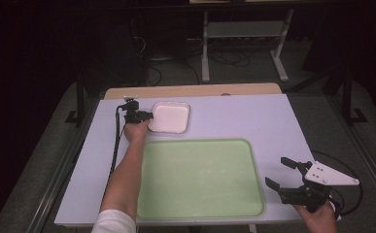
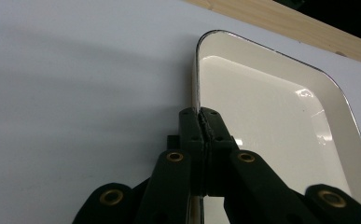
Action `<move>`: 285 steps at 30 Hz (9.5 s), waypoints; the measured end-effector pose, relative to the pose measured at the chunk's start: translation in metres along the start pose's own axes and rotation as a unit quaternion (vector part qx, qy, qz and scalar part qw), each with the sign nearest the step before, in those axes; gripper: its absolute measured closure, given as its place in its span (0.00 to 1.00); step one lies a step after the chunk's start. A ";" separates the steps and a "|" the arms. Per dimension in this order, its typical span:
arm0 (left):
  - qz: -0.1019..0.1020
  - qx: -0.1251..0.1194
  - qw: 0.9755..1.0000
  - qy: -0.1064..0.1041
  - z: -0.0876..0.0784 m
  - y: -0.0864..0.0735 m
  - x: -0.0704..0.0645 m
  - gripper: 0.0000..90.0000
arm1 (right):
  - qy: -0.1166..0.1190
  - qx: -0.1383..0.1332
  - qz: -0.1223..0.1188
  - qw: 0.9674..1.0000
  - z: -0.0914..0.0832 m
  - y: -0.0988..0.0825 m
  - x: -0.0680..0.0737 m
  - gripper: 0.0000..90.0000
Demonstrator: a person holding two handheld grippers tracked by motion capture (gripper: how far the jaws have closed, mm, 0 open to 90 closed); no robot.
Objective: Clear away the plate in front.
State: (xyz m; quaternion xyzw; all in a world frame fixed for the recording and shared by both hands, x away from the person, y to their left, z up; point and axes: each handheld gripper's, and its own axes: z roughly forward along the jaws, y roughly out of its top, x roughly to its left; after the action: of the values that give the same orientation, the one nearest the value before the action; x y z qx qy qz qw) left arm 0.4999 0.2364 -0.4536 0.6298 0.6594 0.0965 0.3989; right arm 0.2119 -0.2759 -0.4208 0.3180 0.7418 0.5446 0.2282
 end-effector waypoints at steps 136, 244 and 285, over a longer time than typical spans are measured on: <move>-0.001 -0.058 0.993 -0.101 -0.129 -0.086 -0.062 0.98 | -0.028 -0.007 0.004 1.000 -0.006 -0.006 -0.002 0.15; -0.049 -0.031 0.998 -0.005 -0.127 -0.210 -0.101 0.95 | -0.019 0.005 -0.014 1.000 -0.009 -0.006 0.004 0.15; 0.161 -0.086 0.982 -0.045 -0.175 -0.195 -0.083 0.57 | -0.027 0.010 -0.011 1.000 -0.010 -0.008 0.003 0.15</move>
State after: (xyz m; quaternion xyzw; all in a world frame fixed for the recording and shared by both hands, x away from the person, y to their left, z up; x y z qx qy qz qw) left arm 0.2305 0.1903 -0.4269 0.6949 0.5204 0.1874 0.4597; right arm 0.2013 -0.2821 -0.4257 0.3262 0.7444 0.5258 0.2509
